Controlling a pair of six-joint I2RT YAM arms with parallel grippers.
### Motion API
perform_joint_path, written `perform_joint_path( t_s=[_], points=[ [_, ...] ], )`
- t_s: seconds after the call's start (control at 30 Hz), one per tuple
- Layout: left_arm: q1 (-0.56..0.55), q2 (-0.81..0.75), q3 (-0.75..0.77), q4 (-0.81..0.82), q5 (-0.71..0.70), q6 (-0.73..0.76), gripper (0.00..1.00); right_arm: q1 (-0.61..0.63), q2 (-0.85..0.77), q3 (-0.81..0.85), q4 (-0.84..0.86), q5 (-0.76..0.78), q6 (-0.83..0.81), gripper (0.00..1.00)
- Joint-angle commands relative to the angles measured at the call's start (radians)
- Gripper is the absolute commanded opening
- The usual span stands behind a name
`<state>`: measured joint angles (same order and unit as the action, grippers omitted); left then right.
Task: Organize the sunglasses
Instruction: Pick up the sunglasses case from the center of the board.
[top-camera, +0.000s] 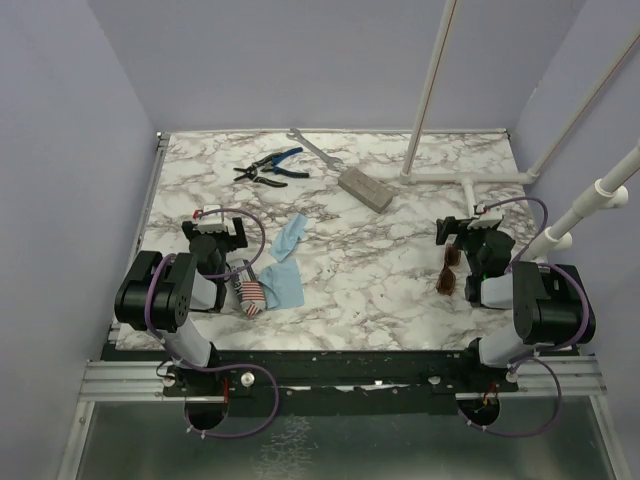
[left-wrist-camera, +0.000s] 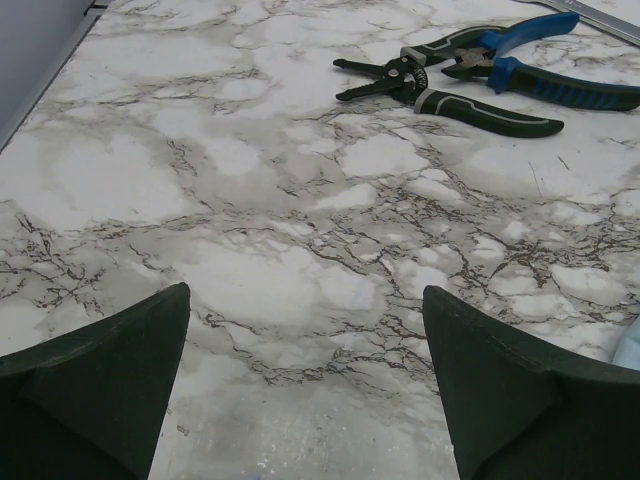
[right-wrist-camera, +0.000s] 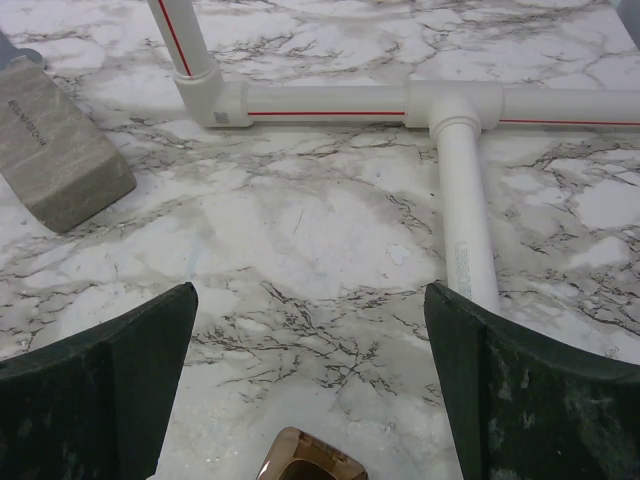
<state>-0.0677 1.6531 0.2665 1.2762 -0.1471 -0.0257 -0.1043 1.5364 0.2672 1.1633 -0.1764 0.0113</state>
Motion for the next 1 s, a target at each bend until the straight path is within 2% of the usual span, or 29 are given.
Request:
perform_joint_path(
  t_s=[0.0,0.1,0.23,0.33,0.4,0.53,0.6,0.67,0.73,0.8,0.9,0.97],
  points=[
    [-0.003,-0.002,0.008,-0.003,-0.018,-0.013,0.99,-0.009,0.004,-0.008,0.035,0.025,0.018,1.0],
    [-0.003,-0.003,0.007,-0.004,-0.019,-0.013,0.99,-0.009,-0.018,0.015,-0.018,0.04,0.024,1.0],
    [0.006,-0.054,0.012,-0.036,-0.038,-0.029,0.99,-0.008,-0.12,0.148,-0.333,0.068,0.036,1.0],
    [0.032,-0.189,0.128,-0.376,-0.033,-0.061,0.99,-0.009,-0.17,0.229,-0.531,0.031,0.094,1.0],
    [0.057,-0.23,0.256,-0.61,0.014,-0.082,0.99,-0.009,-0.18,0.258,-0.584,-0.069,0.129,1.0],
    [0.059,-0.273,0.497,-1.224,0.087,-0.088,0.97,-0.007,-0.188,0.317,-0.681,-0.213,0.262,1.0],
    [0.059,-0.324,0.561,-1.476,0.142,-0.091,0.96,0.007,-0.206,0.332,-0.725,-0.235,0.313,1.0],
    [0.059,-0.392,0.583,-1.662,0.182,-0.09,0.96,0.038,-0.234,0.349,-0.799,-0.181,0.346,1.0],
    [0.053,-0.452,0.584,-1.788,0.169,-0.079,0.97,0.094,-0.262,0.369,-0.898,-0.036,0.369,1.0],
    [0.005,-0.493,0.587,-1.83,0.038,-0.073,0.99,0.159,-0.278,0.393,-0.994,0.081,0.377,1.0],
    [-0.045,-0.432,0.649,-1.887,-0.028,-0.103,0.98,0.218,-0.297,0.396,-1.049,0.098,0.411,0.97],
    [-0.058,-0.349,0.713,-1.933,-0.022,-0.215,0.96,0.251,-0.319,0.385,-1.058,0.096,0.431,0.96]
  ],
)
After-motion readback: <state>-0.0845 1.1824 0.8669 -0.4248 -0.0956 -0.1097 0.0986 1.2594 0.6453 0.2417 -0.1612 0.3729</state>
